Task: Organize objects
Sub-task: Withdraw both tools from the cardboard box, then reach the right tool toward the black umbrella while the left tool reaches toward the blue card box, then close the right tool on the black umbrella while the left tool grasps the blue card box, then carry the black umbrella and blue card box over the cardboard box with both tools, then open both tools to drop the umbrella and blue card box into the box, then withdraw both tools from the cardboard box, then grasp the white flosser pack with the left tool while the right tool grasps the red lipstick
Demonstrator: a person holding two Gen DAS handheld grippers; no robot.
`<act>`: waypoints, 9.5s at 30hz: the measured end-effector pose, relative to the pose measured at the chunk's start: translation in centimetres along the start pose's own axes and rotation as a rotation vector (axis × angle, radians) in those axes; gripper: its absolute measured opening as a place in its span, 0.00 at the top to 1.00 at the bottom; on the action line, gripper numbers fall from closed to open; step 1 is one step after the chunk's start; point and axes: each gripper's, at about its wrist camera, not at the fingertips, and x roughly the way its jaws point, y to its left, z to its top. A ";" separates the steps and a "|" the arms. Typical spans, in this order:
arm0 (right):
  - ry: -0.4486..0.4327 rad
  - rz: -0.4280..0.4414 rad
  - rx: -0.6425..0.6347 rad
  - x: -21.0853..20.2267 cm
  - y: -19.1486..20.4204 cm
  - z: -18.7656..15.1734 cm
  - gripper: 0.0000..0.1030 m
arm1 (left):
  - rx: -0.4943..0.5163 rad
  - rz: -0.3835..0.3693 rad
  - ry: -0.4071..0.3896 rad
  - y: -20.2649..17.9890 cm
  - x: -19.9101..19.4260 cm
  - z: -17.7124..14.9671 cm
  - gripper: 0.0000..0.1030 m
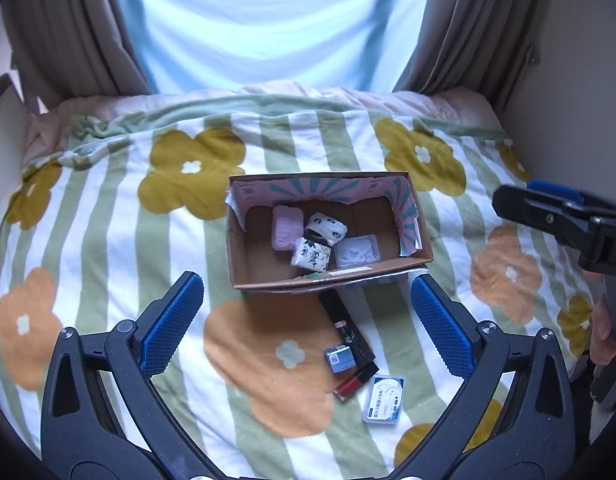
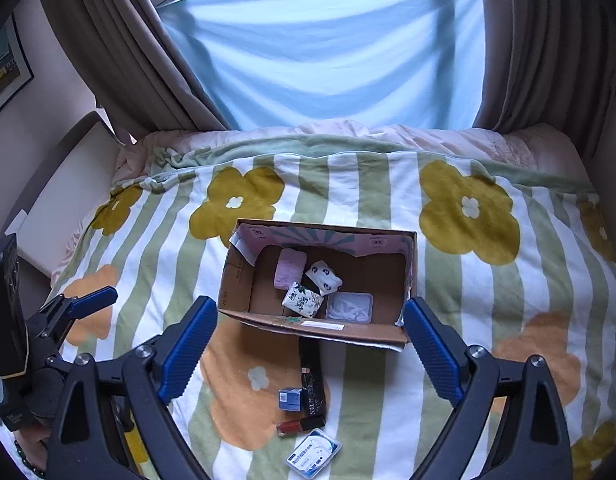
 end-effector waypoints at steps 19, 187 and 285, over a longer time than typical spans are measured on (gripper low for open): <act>-0.094 -0.034 -0.002 -7.0 0.7 -8.6 0.10 | -0.041 0.004 -0.033 0.9 -8.0 -8.3 0.00; 0.355 -0.056 -0.306 21.1 -6.0 3.5 0.78 | 0.176 -0.053 0.102 1.8 22.2 5.6 0.61; 0.097 0.166 -0.428 2.0 -0.5 -8.2 0.13 | 0.149 -0.149 0.079 -5.1 -0.2 -11.6 0.00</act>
